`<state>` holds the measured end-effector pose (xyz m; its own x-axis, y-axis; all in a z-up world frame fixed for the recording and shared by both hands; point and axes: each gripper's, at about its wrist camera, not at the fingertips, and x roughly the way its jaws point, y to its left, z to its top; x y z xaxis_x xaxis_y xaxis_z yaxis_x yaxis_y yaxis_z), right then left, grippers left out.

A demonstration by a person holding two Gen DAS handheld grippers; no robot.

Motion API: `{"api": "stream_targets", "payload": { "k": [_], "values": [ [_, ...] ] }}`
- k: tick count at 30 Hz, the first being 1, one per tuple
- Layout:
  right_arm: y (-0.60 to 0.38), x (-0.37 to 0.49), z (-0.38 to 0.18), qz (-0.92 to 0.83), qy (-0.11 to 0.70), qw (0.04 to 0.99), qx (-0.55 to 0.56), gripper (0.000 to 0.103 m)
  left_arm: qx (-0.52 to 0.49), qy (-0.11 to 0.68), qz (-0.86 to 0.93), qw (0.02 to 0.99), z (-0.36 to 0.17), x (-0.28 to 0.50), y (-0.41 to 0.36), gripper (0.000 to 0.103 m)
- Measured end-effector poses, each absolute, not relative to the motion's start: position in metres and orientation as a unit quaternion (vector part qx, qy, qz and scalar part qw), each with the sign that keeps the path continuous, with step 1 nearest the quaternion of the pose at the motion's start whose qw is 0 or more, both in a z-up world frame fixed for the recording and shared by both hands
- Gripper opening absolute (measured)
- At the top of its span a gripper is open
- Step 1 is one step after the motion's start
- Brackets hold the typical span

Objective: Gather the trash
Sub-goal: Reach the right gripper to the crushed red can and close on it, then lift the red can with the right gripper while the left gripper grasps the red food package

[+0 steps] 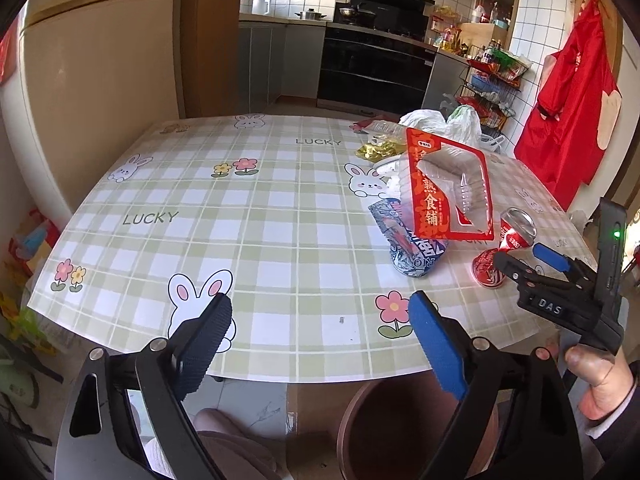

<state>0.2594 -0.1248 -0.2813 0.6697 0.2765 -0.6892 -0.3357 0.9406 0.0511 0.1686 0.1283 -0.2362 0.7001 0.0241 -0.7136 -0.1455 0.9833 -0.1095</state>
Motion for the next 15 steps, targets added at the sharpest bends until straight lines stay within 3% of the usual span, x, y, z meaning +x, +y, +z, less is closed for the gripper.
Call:
{"api": "stream_targets", "payload": {
  "k": [5,8,10,15],
  "values": [
    [-0.120,0.280,-0.297,0.150,0.384,0.910,-0.043,0.095,-0.086,0.385,0.037,0.918,-0.239,0.168,0.130,0.084],
    [-0.132,0.285,-0.299,0.147,0.394,0.907,-0.016,0.081,-0.089,0.385,0.033,0.918,-0.239,0.169,0.131,0.082],
    [-0.140,0.286,-0.301,0.144,0.397,0.906,-0.007,0.080,-0.089,0.384,0.032,0.918,-0.240,0.170,0.132,0.081],
    [-0.152,0.283,-0.300,0.152,0.401,0.903,0.005,0.061,-0.088,0.382,0.024,0.920,-0.240,0.171,0.127,0.081]
  ]
}}
